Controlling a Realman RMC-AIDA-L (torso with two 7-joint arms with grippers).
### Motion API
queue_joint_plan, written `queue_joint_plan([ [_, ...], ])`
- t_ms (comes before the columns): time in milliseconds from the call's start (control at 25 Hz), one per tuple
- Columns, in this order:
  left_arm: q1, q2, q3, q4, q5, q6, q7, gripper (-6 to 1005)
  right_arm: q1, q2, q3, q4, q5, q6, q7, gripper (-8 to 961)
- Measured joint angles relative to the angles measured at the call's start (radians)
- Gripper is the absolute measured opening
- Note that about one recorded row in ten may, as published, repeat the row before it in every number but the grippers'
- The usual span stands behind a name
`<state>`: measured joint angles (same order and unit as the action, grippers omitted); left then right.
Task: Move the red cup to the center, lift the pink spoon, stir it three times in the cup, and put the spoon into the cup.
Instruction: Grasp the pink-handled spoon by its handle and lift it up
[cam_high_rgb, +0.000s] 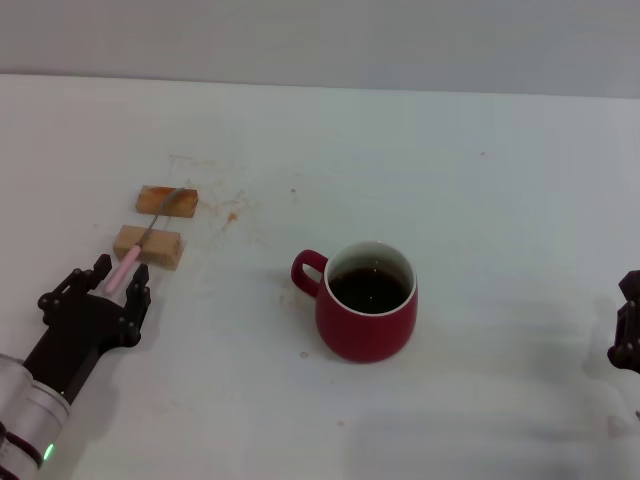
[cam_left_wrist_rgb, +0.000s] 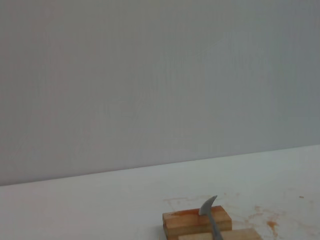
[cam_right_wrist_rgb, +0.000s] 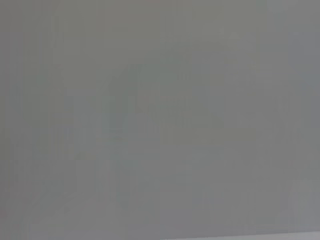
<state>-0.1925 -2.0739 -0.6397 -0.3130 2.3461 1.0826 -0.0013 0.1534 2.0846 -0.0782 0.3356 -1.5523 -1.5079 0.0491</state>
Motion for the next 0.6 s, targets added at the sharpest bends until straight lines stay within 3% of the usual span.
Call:
queue_joint_plan([
  [200,-0.002,0.000,0.000,0.000,-0.002,-0.001,-0.002,434,0.000,0.000,0.000,0.000,0.000,0.000,0.000,0],
  [600,-0.007,-0.004,-0.002,0.009,-0.005,-0.002,0.045,421,0.000,0.002,0.000,-0.001,0.000,0.000,0.000,1],
])
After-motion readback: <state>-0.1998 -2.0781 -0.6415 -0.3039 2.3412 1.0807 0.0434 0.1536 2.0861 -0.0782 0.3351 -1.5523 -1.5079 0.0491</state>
